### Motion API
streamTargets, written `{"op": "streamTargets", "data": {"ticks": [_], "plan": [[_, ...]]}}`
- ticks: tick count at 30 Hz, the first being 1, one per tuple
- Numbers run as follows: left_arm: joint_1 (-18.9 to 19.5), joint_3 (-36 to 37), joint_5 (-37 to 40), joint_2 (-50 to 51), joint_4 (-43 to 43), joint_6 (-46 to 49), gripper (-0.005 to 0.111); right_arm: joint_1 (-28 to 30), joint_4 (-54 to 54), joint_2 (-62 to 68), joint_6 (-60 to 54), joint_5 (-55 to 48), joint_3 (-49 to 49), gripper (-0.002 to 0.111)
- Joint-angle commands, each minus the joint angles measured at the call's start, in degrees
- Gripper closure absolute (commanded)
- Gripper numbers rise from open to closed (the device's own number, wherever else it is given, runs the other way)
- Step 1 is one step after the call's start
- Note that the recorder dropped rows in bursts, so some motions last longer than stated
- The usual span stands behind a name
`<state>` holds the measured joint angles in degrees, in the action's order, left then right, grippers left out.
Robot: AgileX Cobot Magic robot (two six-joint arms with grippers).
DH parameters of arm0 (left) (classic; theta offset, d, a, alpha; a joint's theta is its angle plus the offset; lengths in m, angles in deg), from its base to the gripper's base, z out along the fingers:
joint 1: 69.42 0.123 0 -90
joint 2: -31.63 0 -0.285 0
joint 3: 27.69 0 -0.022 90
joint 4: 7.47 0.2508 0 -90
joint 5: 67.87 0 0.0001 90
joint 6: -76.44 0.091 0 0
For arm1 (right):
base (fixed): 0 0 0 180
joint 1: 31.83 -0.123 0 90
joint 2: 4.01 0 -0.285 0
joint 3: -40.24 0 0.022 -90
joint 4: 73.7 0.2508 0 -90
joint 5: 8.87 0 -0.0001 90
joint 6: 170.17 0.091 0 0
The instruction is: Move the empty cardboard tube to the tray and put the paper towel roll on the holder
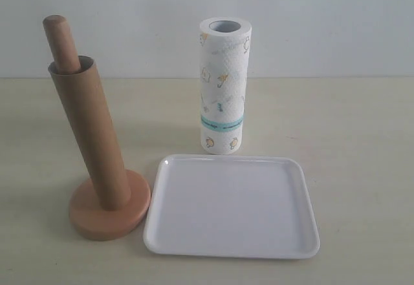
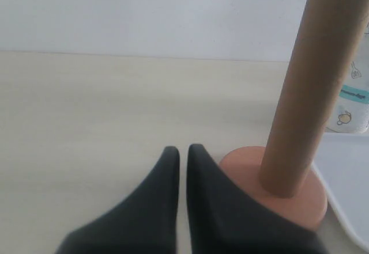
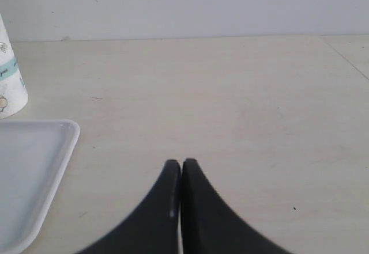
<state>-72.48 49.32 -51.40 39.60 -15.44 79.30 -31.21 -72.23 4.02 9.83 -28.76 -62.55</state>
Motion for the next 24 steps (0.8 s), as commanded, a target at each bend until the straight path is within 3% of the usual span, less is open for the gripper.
{"op": "streamTargets", "data": {"ticks": [1,4,6,7,9,15,24], "plan": [[0.14,0.21,-0.16,-0.18,-0.14,-0.25,0.102,-0.14,-0.29,-0.25,0.00,0.79,0.01,0.109],[0.14,0.21,-6.05,-0.18,-0.14,-0.25,0.102,-0.14,-0.29,-0.25,0.00,0.79,0.01,0.109],[0.14,0.21,-15.58,-0.18,-0.14,-0.25,0.102,-0.14,-0.29,-0.25,0.00,0.79,0.01,0.109],[0.14,0.21,-24.20,-0.18,-0.14,-0.25,0.102,-0.14,-0.29,-0.25,0.00,0.79,0.01,0.109],[0.14,0.21,-31.49,-0.18,-0.14,-0.25,0.102,-0.14,-0.29,-0.25,0.00,0.79,0.01,0.109],[0.14,-2.99,-35.11,1.31,3.52,0.26,0.102,-0.14,-0.29,-0.25,0.00,0.79,0.01,0.109],[0.14,-8.88,-37.93,22.99,5.66,-0.99,0.102,-0.14,-0.29,-0.25,0.00,0.79,0.01,0.109]]}}
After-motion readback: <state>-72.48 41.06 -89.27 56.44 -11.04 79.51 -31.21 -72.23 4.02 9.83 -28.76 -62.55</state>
